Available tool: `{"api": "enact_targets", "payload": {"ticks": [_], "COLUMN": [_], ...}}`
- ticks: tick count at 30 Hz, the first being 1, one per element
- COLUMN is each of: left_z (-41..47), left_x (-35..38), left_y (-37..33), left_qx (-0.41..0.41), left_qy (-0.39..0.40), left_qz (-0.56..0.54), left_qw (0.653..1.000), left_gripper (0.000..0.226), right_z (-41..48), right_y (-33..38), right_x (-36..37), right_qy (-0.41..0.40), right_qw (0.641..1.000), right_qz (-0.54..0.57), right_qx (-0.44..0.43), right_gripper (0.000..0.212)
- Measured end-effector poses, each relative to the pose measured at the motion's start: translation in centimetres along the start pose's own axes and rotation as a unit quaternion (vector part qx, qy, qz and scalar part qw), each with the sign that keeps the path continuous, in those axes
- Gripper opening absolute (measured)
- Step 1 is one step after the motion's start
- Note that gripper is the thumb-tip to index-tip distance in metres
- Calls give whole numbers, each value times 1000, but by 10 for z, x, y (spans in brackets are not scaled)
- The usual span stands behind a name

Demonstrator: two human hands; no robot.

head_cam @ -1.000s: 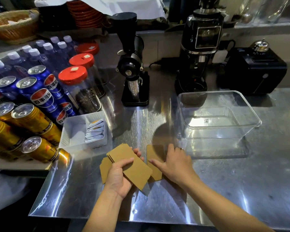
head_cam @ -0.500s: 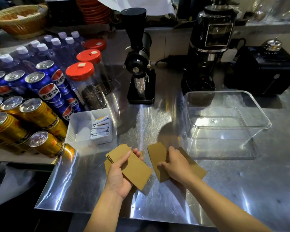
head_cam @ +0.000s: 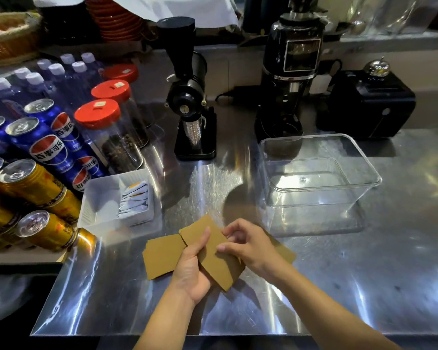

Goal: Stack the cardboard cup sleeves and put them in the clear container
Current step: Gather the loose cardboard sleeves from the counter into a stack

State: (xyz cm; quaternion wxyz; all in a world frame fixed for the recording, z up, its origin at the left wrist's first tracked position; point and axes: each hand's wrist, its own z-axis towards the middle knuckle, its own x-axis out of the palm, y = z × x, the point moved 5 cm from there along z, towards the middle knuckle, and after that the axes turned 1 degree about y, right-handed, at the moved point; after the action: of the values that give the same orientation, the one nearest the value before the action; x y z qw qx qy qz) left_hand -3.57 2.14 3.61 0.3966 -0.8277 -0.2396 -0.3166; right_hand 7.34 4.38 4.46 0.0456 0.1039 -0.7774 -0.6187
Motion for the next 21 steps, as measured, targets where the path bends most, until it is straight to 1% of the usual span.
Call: {"api": "enact_targets", "payload": {"ticks": [2, 6, 10, 12, 14, 17, 19, 21], "left_z": [2, 5, 6, 8, 9, 11, 11, 11], "left_x": [2, -2, -6, -7, -8, -8, -7, -6], "left_y": [3, 5, 3, 3, 3, 5, 9, 14], "left_qx": [2, -4, 12, 23, 32, 30, 18, 6], "left_qy": [9, 7, -13, -20, -26, -22, -23, -37], "left_qz": [7, 8, 39, 37, 33, 41, 62, 84], "left_qw": [1000, 1000, 999, 999, 999, 998, 998, 996], "left_gripper": [22, 25, 21, 19, 17, 15, 15, 13], "right_z": [-2, -6, -7, -7, -9, -12, -16, -18], "right_y": [-4, -4, -8, -11, -16, -34, -42, -47], "right_x": [-2, -12, -29, -42, -57, -74, -80, -84], "right_qy": [-18, -53, -110, -153, -183, -189, -204, -216], "right_qw": [1000, 994, 982, 963, 934, 887, 874, 872], "right_qz": [-13, -91, -142, -218, -307, -419, -433, -428], "right_qx": [-7, -41, -54, -46, -24, 49, 80, 101], "right_gripper": [26, 15, 16, 18, 23, 41, 45, 48]}}
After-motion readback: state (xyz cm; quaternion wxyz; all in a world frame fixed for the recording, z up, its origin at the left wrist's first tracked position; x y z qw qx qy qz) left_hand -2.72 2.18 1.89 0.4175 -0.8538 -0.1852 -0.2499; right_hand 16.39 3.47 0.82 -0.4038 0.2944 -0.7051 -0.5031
